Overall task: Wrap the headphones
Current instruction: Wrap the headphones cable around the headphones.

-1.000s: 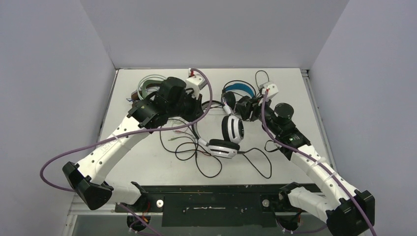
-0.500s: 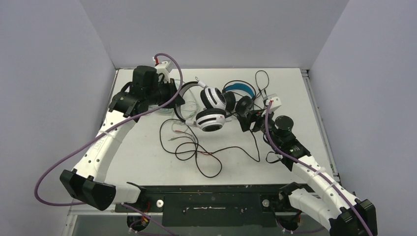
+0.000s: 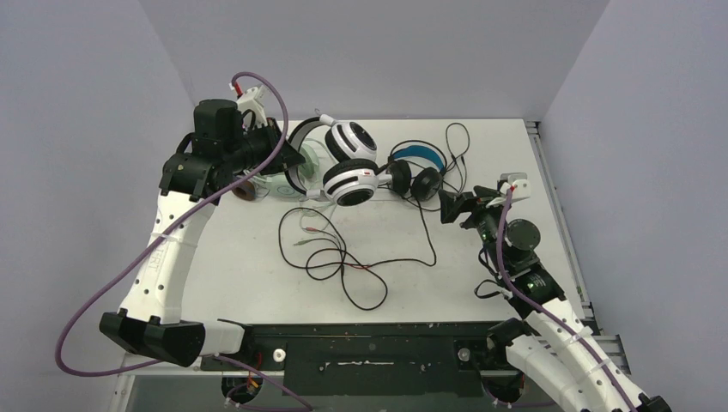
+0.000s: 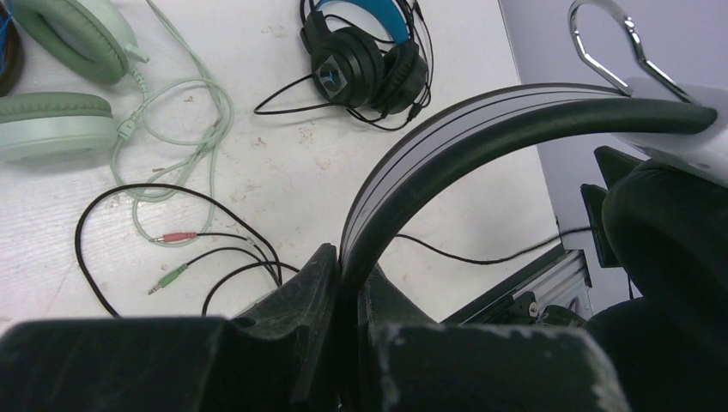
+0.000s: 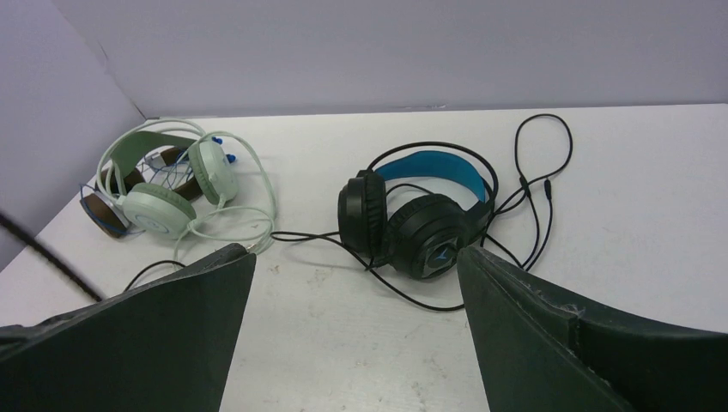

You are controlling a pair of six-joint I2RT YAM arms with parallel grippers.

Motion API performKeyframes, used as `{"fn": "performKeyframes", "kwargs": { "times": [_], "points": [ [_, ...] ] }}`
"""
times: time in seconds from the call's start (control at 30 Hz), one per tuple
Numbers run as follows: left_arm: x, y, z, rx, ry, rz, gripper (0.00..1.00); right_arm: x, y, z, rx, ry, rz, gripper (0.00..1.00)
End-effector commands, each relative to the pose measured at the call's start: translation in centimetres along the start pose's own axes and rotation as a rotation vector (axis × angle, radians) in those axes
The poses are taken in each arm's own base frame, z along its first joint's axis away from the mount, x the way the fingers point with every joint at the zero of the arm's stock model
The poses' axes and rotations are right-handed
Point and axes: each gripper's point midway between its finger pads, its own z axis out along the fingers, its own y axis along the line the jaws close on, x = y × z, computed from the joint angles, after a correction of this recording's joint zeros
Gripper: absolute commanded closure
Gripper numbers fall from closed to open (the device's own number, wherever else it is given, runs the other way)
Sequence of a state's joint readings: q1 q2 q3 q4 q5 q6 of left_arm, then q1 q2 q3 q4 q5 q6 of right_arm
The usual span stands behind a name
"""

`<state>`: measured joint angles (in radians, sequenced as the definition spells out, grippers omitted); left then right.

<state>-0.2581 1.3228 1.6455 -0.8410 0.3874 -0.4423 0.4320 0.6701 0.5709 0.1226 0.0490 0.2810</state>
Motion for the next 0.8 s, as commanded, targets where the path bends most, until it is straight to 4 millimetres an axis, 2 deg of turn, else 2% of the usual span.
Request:
{"fn": "performKeyframes", "kwargs": {
  "times": [0.0,0.03,0.1,0.17,0.27,0.33,0.43,0.6,0.77],
  "points": [
    [-2.0,-2.3,-1.3,0.089,-0.056,-0.028,1.0,-0.4,-1.1,-0.8,0.053,-0.008,-0.005,0.07],
    [-2.1,-2.2,-1.4,0.088,-0.061,-0.032,1.0,-0.3,-1.0,-0.8,0.049,-0.002,-0.005,0.05],
    [-2.2,-2.3,-1.5,0.096,-0.064,-0.037,1.0,0.3,1.1,-0.8,-0.081,0.03,-0.047,0.05],
    [-2.2,-2.6,-1.5,0.11,-0.061,-0.038,1.0,1.1,4.1,-1.0,-0.26,0.064,-0.061,0.05],
    [-2.2,-3.0,-1.6,0.135,-0.058,-0.043,1.0,2.6,6.1,-0.9,-0.385,0.102,-0.071,0.05],
    [-2.2,-3.2,-1.6,0.142,-0.059,-0.047,1.0,3.4,6.4,-0.4,-0.403,0.122,-0.066,0.05],
    [-2.2,-3.5,-1.8,0.16,-0.057,-0.05,1.0,4.4,5.7,0.7,-0.364,0.133,-0.056,0.06],
    [-2.2,-4.9,-2.4,0.222,-0.053,-0.056,1.0,4.0,6.3,2.8,-0.393,0.055,-0.075,0.05],
    [-2.1,-5.6,-2.7,0.263,-0.037,-0.065,1.0,3.8,7.9,4.8,-0.474,0.042,-0.098,0.19]
  ]
}}
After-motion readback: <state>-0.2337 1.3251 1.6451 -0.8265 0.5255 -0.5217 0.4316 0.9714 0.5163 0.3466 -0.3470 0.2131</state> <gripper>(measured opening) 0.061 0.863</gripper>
